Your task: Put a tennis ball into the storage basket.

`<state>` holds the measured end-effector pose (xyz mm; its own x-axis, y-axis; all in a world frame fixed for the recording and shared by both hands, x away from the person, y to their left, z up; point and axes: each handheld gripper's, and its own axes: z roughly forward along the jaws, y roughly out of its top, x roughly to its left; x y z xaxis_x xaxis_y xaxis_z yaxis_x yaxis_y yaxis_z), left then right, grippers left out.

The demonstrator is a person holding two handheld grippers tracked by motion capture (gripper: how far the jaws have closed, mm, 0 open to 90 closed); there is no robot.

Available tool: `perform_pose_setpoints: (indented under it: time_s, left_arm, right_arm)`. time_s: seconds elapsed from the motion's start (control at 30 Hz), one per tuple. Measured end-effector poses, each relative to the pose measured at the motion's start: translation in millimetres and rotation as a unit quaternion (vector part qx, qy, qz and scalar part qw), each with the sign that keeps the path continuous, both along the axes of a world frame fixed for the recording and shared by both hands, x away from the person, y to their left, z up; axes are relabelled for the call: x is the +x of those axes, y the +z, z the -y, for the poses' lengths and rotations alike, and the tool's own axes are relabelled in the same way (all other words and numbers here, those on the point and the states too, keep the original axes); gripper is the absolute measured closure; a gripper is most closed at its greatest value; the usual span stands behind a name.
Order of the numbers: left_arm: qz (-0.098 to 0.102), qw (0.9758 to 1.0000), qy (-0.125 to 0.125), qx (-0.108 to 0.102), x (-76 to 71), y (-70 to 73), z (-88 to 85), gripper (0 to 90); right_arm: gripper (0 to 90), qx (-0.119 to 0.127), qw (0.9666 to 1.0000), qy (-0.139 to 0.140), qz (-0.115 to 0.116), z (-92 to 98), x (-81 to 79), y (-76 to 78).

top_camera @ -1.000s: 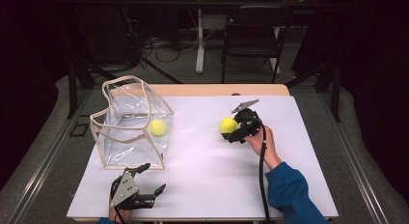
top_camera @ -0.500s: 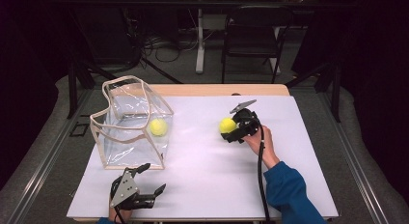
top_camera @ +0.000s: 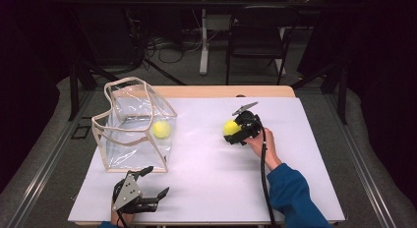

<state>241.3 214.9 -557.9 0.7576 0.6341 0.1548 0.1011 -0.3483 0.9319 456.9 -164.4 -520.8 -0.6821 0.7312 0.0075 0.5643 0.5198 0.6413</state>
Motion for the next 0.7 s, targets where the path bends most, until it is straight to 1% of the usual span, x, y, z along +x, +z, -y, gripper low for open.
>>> perform_pose_setpoints:
  time_s: [0.13,0.23,0.3,0.33,0.4,0.47,0.53,0.67,0.7]
  left_arm:
    - [0.000,1.0000,-0.001,0.001,0.0,0.0,0.1,16.0]
    - [0.000,1.0000,-0.001,0.001,0.1,0.0,0.2,16.0]
    - [0.000,1.0000,-0.001,0.000,0.0,0.0,0.2,16.0]
    - [0.000,1.0000,-0.001,0.000,0.0,0.0,0.2,16.0]
    - [0.000,1.0000,-0.002,0.001,0.1,-0.1,0.3,16.0]
    - [0.000,1.0000,-0.002,0.001,0.0,-0.1,0.4,16.0]
    - [0.000,1.0000,-0.002,0.001,0.0,-0.1,0.3,16.0]
    - [0.000,1.0000,-0.002,0.000,-0.1,-0.1,0.5,16.0]
    - [0.000,1.0000,-0.002,0.000,0.0,-0.1,0.5,16.0]
  right_arm:
    - [0.0,-0.006,1.0000,-0.001,-0.001,-0.9,3.6,-4.7]
    - [0.0,-0.002,1.0000,-0.007,-0.001,-2.1,5.6,-7.8]
    - [0.0,-0.005,0.9999,-0.007,-0.004,-2.6,6.7,-9.2]
    - [0.0,-0.003,1.0000,-0.008,-0.004,-3.1,7.3,-10.4]
    - [0.1,-0.005,0.9999,-0.010,-0.004,-3.4,8.4,-11.7]
    - [0.8,-0.001,0.9999,-0.013,-0.009,-3.8,9.1,-13.1]
    - [1.8,0.006,0.9999,-0.014,-0.006,-3.6,10.0,-14.8]
    - [3.4,0.008,0.9997,-0.023,-0.006,-4.8,11.6,-18.2]
    - [3.8,0.005,0.9997,-0.023,-0.005,-5.1,12.2,-18.9]
